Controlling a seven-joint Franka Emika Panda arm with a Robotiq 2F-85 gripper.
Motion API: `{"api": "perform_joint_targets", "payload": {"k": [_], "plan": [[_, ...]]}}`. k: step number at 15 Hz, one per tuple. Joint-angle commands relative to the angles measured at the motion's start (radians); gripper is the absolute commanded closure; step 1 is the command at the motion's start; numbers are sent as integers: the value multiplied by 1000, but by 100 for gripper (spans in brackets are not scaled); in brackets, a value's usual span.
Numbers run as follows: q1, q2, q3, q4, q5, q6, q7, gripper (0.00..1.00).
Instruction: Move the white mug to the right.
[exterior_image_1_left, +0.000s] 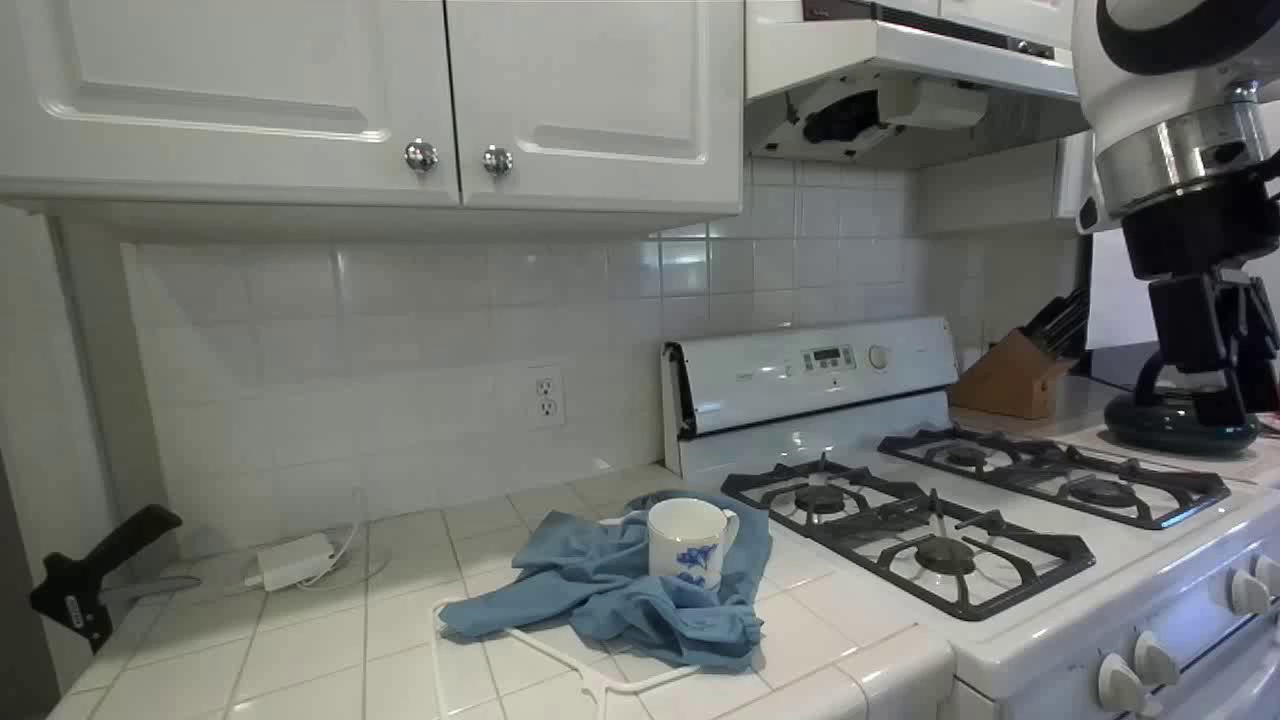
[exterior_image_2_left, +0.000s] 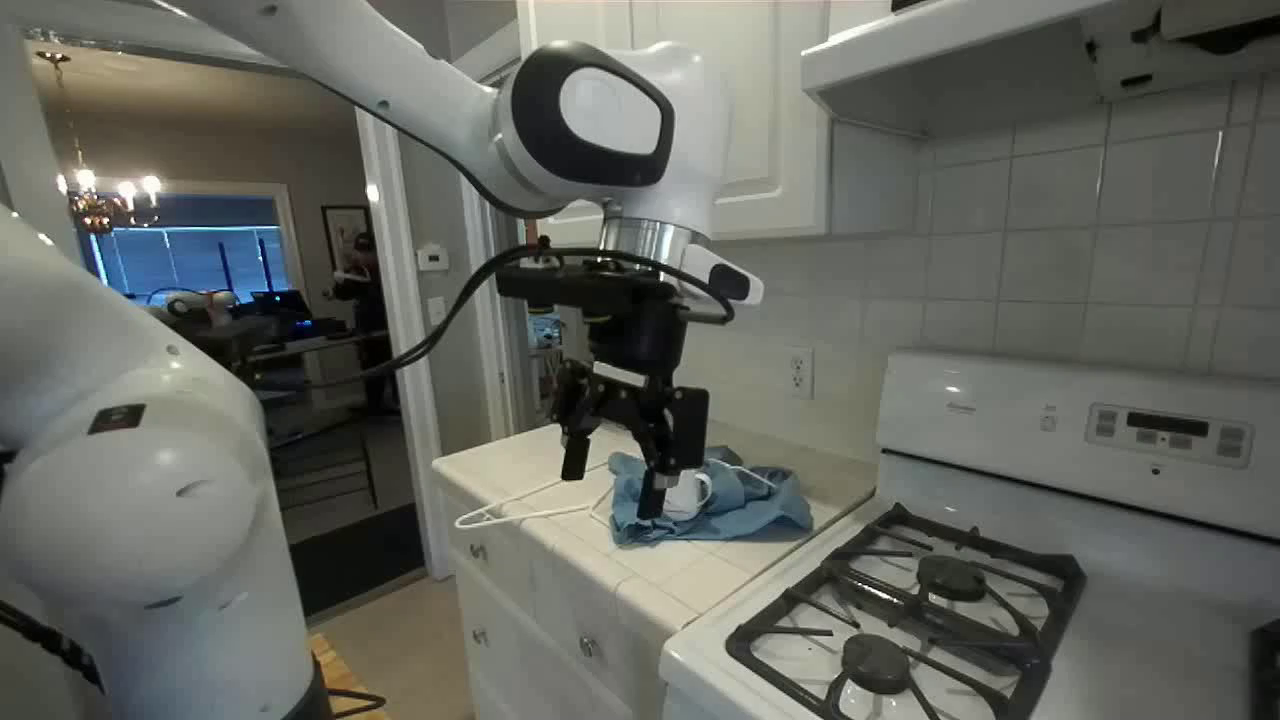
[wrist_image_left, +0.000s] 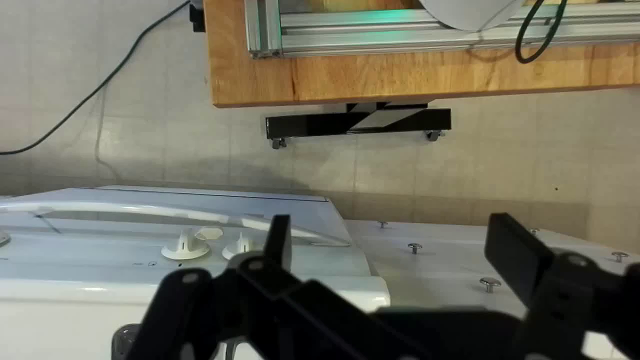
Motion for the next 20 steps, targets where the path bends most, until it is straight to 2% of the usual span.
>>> {"api": "perform_joint_targets", "payload": {"k": [1,10,13,20], "plan": [[0,0,0,2,1,-3,0,0],[0,0,0,2,1,-3,0,0],[9,157,28,92,20,-8,105,0],[45,517,72,394,226,-53,347,0]]}}
